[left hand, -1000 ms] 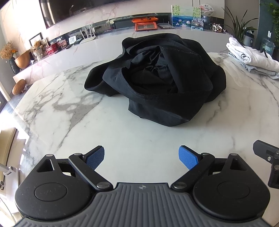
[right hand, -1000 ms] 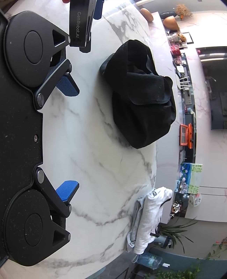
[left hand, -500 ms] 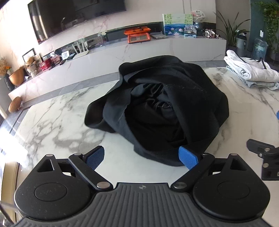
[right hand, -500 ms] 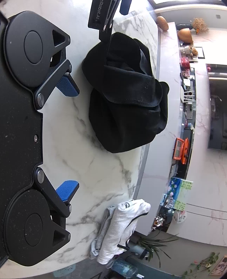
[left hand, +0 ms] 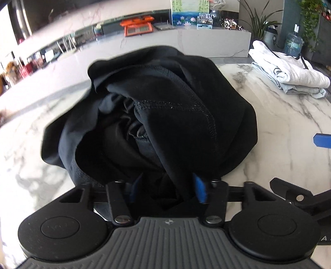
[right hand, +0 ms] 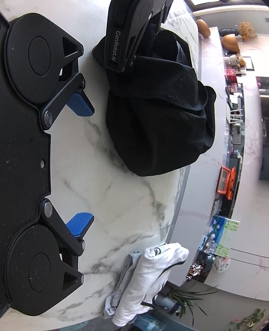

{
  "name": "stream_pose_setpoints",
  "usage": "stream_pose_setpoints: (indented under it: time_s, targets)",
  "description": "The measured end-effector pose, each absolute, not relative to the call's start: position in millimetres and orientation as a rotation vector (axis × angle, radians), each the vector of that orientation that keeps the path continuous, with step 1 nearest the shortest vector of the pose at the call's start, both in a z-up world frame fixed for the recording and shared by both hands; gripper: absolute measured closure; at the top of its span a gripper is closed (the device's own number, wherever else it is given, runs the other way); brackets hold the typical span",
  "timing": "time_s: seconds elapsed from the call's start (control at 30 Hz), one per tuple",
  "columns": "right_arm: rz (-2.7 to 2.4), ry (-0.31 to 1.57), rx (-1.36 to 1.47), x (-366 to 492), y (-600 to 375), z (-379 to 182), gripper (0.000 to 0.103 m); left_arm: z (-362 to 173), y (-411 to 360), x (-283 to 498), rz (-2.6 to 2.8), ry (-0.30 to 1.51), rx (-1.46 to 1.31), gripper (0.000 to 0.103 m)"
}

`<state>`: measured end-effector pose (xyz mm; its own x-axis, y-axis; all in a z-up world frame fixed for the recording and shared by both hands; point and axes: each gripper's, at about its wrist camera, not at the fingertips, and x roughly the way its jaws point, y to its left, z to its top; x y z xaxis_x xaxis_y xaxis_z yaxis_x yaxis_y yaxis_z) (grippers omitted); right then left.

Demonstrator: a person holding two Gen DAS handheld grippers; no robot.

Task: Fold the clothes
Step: 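Reach the left tool into the black pants pile and close on the fabric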

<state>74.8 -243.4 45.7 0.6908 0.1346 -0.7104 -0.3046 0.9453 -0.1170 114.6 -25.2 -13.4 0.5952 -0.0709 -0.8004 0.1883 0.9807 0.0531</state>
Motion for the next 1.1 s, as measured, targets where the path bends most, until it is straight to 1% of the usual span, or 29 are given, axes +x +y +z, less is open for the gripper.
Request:
stream_pose_setpoints:
  time_s: [0.03, 0.1, 0.17, 0.5, 0.67, 0.83, 0.97, 1.0, 1.03, 1.1]
  targets:
    - [0.248, 0.770, -0.235, 75, -243, 46, 0.003, -14, -23, 114, -0.157, 0.926, 0.130, 0.083]
    - [0.246, 0.765, -0.241, 73, -243, 45, 0.003, -13, -19, 110, -0.170, 0.931, 0.123, 0.095]
    - [0.242, 0.762, -0.248, 70, -242, 45, 0.003, -10, -13, 103, -0.188, 0.944, 0.124, 0.097]
    - [0.232, 0.722, -0.247, 41, -246, 62, 0.003, -2, 9, 44, -0.210, 1.018, 0.227, 0.098]
    - [0.259, 0.704, -0.236, 17, -245, 72, 0.003, 2, 46, 28, -0.080, 1.033, 0.220, 0.098]
    - [0.282, 0.712, -0.243, 1, -241, 73, 0.004, 4, 89, 28, 0.129, 1.025, 0.194, 0.098]
    - [0.301, 0.712, -0.263, -8, -235, 74, 0.004, 11, 104, 28, 0.201, 1.016, 0.169, 0.094]
    - [0.304, 0.711, -0.268, -9, -234, 73, 0.004, 14, 102, 26, 0.194, 1.007, 0.165, 0.088]
    - [0.306, 0.712, -0.269, -10, -233, 73, 0.004, 17, 99, 23, 0.179, 0.997, 0.159, 0.085]
    - [0.317, 0.715, -0.271, -10, -230, 72, 0.008, 23, 93, 19, 0.154, 0.983, 0.150, 0.074]
